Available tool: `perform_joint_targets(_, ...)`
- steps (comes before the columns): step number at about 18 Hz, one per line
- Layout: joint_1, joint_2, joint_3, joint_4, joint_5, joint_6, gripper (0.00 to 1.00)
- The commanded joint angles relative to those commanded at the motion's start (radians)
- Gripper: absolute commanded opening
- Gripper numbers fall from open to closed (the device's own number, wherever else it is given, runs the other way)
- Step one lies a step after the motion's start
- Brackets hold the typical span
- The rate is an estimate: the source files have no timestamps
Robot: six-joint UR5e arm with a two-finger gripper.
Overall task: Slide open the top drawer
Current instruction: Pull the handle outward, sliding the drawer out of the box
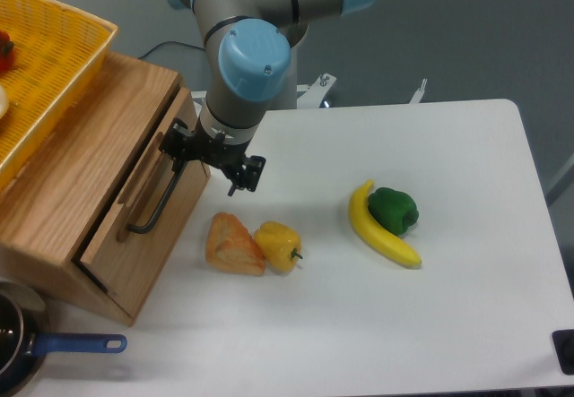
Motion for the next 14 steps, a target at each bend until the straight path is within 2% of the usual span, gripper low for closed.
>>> perform_joint_targets(14, 0.034, -0.005, 0.002, -0.002, -0.021, 0.003, 1.0)
